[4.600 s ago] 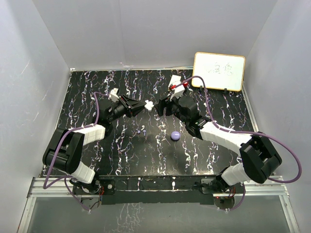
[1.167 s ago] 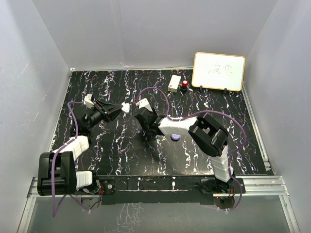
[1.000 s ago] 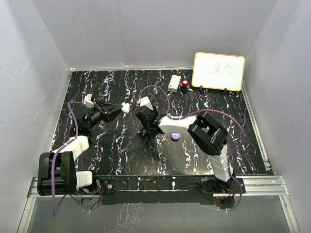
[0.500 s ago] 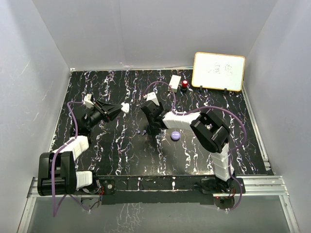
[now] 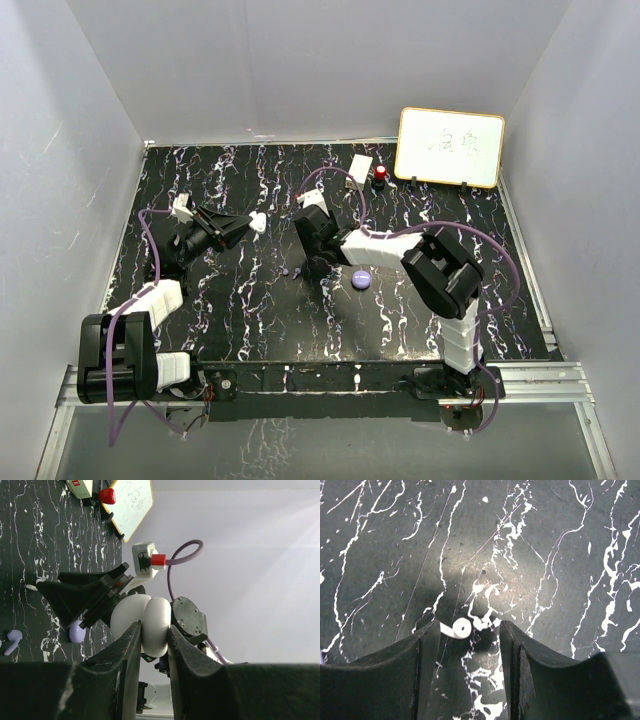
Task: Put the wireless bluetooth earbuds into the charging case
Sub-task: Adjust the earbud at the center of the board.
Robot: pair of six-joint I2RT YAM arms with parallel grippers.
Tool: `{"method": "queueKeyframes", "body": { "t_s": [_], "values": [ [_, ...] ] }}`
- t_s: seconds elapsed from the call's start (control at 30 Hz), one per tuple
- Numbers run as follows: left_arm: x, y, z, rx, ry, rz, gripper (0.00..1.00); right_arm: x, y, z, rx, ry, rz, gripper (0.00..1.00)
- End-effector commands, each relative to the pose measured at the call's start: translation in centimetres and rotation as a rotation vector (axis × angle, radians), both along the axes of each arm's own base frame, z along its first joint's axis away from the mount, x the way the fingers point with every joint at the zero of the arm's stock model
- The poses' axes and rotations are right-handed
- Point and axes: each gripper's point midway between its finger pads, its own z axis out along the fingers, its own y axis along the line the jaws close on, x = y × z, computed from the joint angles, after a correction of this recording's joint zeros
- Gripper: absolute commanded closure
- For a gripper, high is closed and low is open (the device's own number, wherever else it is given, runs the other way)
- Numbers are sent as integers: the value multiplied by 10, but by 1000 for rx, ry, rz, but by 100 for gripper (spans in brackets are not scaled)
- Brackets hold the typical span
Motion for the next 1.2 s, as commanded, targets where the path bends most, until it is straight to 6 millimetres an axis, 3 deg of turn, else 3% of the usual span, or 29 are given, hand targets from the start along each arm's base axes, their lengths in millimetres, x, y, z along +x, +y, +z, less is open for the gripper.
{"method": "queueKeyframes", "body": {
  "t_s": [0.0, 0.37, 0.63, 1.17],
  "values": [
    [-5, 0, 5, 6, -23, -12, 100, 1, 12, 45, 120, -60, 29, 50],
    [-7, 0, 2, 19, -21, -8, 100, -13, 9, 42, 188, 20, 5, 49],
    [-7, 0, 1, 28, -19, -7, 100, -21, -6, 34, 137, 38, -11, 49],
    [-4, 1, 1, 35, -18, -10, 100, -44, 24, 33, 277, 118, 130, 50]
  ]
}}
